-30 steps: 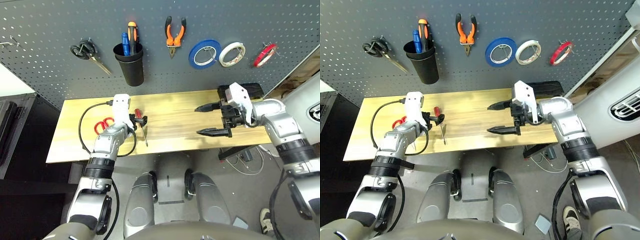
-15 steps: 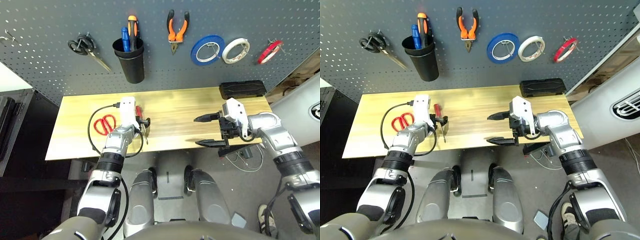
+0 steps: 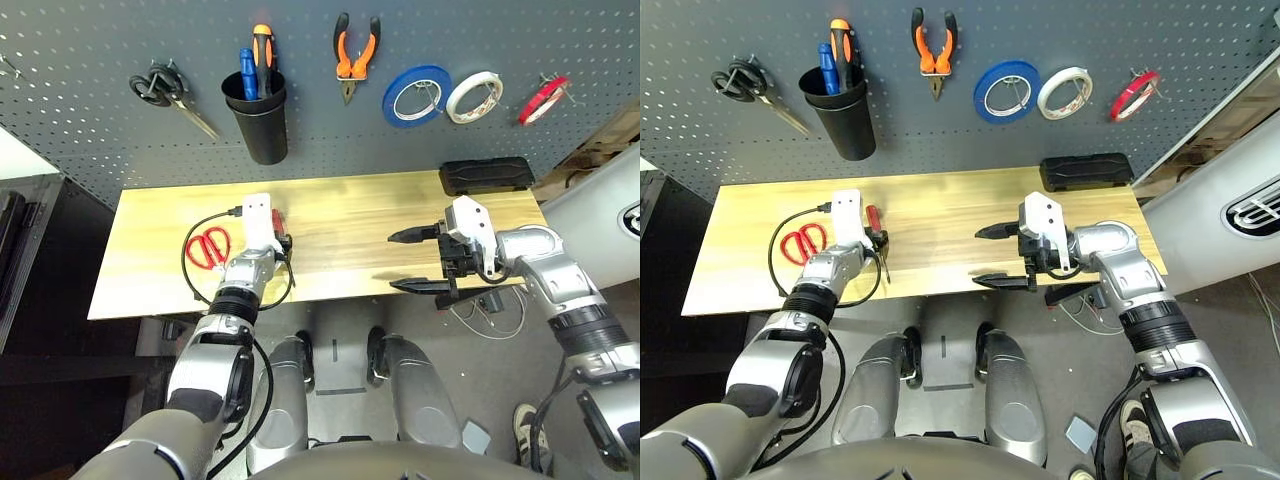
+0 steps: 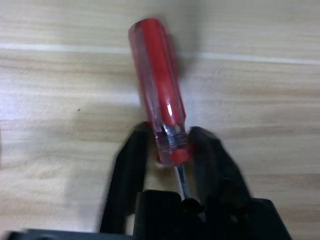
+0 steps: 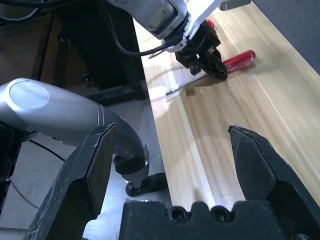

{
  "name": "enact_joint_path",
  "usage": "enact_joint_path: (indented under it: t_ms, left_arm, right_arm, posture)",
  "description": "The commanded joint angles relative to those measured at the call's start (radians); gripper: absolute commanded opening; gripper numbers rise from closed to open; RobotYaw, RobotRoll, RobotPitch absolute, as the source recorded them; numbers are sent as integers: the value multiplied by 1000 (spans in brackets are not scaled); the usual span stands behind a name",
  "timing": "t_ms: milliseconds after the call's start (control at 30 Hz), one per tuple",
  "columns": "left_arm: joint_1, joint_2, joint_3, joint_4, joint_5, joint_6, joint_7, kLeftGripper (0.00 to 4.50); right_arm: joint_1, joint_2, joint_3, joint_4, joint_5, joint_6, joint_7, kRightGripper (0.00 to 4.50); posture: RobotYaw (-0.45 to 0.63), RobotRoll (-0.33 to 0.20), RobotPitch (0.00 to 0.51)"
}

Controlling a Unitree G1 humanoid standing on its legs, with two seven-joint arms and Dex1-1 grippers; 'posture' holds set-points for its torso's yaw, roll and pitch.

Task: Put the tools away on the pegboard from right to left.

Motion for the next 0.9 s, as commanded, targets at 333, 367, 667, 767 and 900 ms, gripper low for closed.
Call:
enact_joint_path:
  t_ms: [333,367,667,767,900]
  left_arm:
    - [212,28,-30,-489,-5,212,-77,804]
    - [238,30,-31,-552,-9,248,-81,804]
    - [455,44,-48,-1069,-16,497,-91,804]
    - [482,63,-55,-1179,-10,532,-97,804]
    - [496,105,-75,-1270,0,554,-109,804]
  right_arm:
    - [-60,-24,-31,118,3,-33,19,4500]
    - [-67,-25,-31,128,4,-35,24,4500]
    - [-144,-26,-39,246,11,-89,91,4500]
    - [-167,-35,-45,275,39,-63,153,4500]
    - [-205,-45,-68,300,67,-72,206,4500]
  posture:
    - [-49,0,263]
    - [-42,0,258]
    - [16,0,222]
    - [39,0,210]
    - [62,0,189]
